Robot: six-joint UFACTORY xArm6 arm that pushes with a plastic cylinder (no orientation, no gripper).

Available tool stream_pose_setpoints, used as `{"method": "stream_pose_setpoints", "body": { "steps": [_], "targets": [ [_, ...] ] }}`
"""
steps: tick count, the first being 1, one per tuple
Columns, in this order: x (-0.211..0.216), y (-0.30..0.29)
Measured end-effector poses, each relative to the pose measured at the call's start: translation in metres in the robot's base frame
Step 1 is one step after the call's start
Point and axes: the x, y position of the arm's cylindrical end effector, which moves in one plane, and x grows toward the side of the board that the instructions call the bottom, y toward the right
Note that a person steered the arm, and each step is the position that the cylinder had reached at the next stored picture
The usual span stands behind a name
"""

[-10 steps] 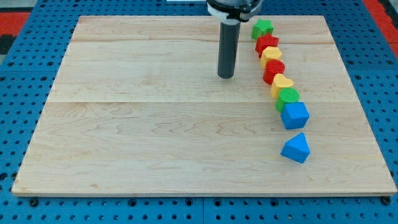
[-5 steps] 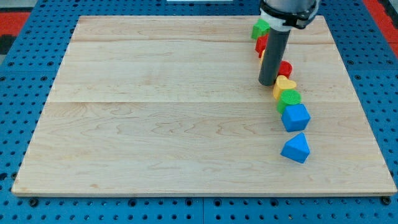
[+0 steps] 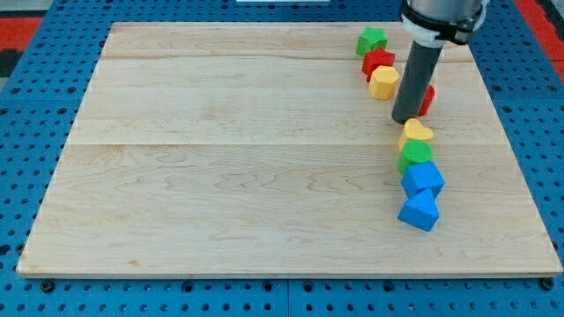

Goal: Separate the red circle and yellow heart from each other

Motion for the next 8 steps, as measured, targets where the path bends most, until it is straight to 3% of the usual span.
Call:
{"method": "stream_pose_setpoints", "body": {
  "steps": [2,6,8],
  "targets": [
    [0.047,0.000],
    [0.038,0.057],
    [-0.029,0.090]
  ]
}}
